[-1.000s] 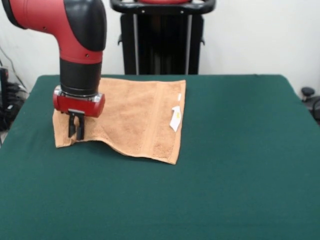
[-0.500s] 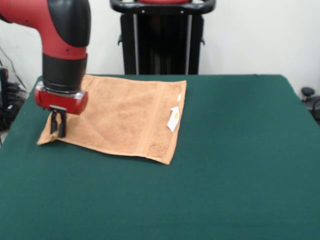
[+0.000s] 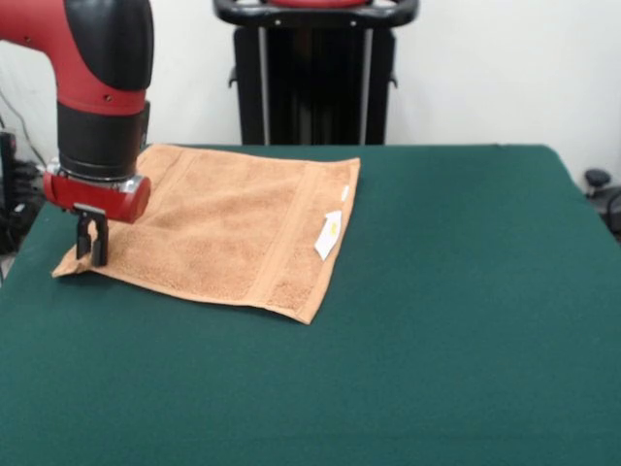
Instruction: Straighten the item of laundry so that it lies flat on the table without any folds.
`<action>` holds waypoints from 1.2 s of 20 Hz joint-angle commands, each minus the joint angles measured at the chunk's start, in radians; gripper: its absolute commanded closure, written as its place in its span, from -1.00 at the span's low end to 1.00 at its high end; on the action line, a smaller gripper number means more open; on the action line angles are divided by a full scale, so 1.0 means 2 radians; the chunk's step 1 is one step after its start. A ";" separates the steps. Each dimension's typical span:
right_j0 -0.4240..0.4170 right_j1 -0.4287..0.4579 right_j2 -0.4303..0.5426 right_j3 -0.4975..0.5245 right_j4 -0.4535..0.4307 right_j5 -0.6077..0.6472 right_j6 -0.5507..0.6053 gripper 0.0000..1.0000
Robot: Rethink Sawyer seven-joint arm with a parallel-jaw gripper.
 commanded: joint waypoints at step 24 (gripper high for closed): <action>0.024 -0.096 0.056 0.056 0.063 0.147 0.053 -1.00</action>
